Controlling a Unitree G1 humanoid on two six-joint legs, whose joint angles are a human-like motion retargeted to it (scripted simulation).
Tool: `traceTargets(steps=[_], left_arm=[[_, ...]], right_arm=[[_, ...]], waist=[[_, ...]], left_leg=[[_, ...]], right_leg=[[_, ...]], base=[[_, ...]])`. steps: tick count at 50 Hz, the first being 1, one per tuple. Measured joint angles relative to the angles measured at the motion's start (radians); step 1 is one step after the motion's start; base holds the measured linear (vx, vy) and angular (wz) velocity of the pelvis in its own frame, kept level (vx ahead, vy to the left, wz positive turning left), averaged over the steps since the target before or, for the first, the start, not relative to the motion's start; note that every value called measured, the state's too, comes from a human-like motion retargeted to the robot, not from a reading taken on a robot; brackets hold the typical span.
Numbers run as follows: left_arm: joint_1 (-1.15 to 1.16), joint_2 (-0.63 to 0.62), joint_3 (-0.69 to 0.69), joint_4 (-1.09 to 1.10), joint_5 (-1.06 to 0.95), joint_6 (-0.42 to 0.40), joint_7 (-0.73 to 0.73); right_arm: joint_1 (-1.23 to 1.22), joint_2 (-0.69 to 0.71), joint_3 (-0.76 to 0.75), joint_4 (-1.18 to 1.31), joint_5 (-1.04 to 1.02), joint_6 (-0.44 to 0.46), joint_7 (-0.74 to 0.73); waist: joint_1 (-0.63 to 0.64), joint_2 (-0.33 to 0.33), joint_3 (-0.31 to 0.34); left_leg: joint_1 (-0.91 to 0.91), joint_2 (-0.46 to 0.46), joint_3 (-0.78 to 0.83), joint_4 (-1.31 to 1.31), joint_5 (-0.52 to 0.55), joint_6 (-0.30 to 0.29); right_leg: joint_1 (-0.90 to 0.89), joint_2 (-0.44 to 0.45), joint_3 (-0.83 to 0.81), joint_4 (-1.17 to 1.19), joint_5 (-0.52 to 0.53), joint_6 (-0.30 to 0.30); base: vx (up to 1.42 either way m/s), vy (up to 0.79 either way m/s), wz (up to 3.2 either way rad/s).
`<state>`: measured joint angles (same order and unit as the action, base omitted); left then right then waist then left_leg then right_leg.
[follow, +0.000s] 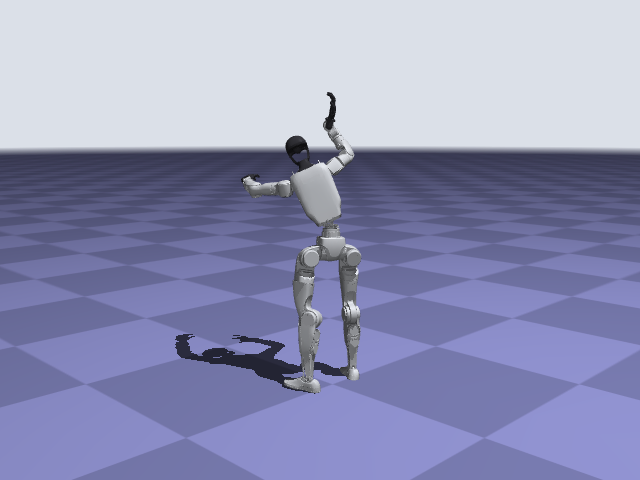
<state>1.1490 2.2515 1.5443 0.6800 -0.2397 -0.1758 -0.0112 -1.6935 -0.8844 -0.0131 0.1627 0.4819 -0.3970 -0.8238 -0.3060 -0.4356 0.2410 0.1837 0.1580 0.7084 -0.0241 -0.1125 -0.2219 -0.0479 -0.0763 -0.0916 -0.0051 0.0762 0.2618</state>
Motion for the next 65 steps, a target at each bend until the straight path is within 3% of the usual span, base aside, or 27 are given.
traceTargets(steps=[5,13,16,20,30,35,42,47,50,55,60,65], left_arm=[[0.000,0.000,0.045,-0.004,-0.036,0.006,-0.012],[0.000,0.000,0.087,-0.018,-0.007,-0.001,-0.032],[0.000,0.000,0.079,-0.055,0.008,-0.015,-0.034],[0.000,0.000,0.060,-0.097,0.012,-0.031,-0.023],[0.000,0.000,0.049,-0.040,0.005,-0.026,-0.019],[0.000,0.000,0.046,-0.012,0.020,-0.024,-0.026],[0.000,0.000,0.056,0.033,0.048,-0.009,-0.026],[0.000,0.000,0.066,0.043,0.034,0.005,-0.017],[0.000,0.000,0.069,0.048,0.026,0.013,-0.007],[0.000,0.000,0.062,0.069,0.009,0.031,0.010],[0.000,0.000,0.046,0.100,0.019,0.021,0.035],[0.000,0.000,0.043,0.125,0.023,0.007,0.061]], right_arm=[[-0.194,0.254,0.245,0.095,-0.009,0.127,0.182],[-0.096,0.818,0.420,0.551,-0.141,0.398,0.525],[0.008,0.962,0.413,0.689,-0.166,0.427,0.537],[0.131,1.033,0.413,0.701,-0.136,0.397,0.473],[0.188,1.022,0.430,0.766,-0.286,0.379,0.440],[0.328,1.035,0.434,0.811,-0.275,0.362,0.457],[0.741,1.042,0.432,0.837,0.004,0.359,0.554],[1.074,0.955,0.383,0.876,0.281,0.374,0.597],[1.256,0.883,0.269,0.872,0.484,0.357,0.593],[1.456,0.752,-0.104,0.806,0.854,0.275,0.550],[1.486,0.565,-0.523,0.691,1.018,0.039,0.452],[1.416,0.319,-0.799,0.558,1.089,-0.182,0.363]], waist=[[0.006,0.006,0.020],[0.074,0.009,0.065],[0.109,0.020,0.079],[0.138,0.050,0.081],[0.101,0.065,0.053],[0.072,0.066,0.054],[0.017,0.064,0.069],[-0.017,0.080,0.080],[-0.039,0.089,0.084],[-0.080,0.090,0.074],[-0.106,0.076,0.047],[-0.109,0.057,0.026]], left_leg=[[-0.018,-0.007,-0.032,0.000,0.001,0.005],[-0.043,-0.015,-0.067,0.000,0.004,0.026],[-0.055,-0.016,-0.080,-0.005,0.010,0.030],[-0.068,-0.017,-0.097,-0.016,0.020,0.024],[-0.061,-0.047,-0.115,-0.012,0.008,0.027],[-0.044,-0.051,-0.102,0.004,-0.010,0.038],[-0.011,-0.050,-0.071,0.004,-0.021,0.041],[0.006,-0.041,-0.037,-0.003,-0.022,0.033],[0.015,-0.036,-0.016,-0.007,-0.020,0.027],[0.033,-0.026,0.025,-0.014,-0.015,0.011],[0.051,-0.011,0.070,-0.015,-0.008,-0.009],[0.063,0.000,0.101,-0.011,-0.002,-0.021]], right_leg=[[-0.002,-0.018,-0.024,0.006,-0.005,0.000],[-0.009,-0.035,-0.052,0.009,-0.006,0.000],[-0.013,-0.037,-0.066,0.007,-0.004,0.000],[-0.018,-0.040,-0.085,0.005,-0.005,0.000],[-0.001,-0.079,-0.094,0.013,-0.026,0.000],[0.010,-0.085,-0.077,0.022,-0.036,0.000],[0.017,-0.077,-0.048,0.031,-0.047,0.000],[0.013,-0.055,-0.023,0.028,-0.044,0.000],[0.010,-0.042,-0.008,0.026,-0.041,0.000],[0.005,-0.016,0.021,0.020,-0.031,0.000],[0.005,0.017,0.052,0.005,-0.013,0.000],[0.009,0.040,0.073,-0.014,0.009,0.000]], base=[[-0.02,0.02,0.34],[-0.02,-0.01,0.23],[-0.01,-0.02,0.24],[0.01,0.01,0.25],[0.04,0.05,0.10],[0.05,0.03,-0.15],[0.04,0.01,-0.25],[0.02,-0.02,-0.35],[0.01,-0.02,-0.36],[0.01,-0.03,-0.41],[-0.01,-0.06,-0.47],[-0.02,-0.06,-0.34]])
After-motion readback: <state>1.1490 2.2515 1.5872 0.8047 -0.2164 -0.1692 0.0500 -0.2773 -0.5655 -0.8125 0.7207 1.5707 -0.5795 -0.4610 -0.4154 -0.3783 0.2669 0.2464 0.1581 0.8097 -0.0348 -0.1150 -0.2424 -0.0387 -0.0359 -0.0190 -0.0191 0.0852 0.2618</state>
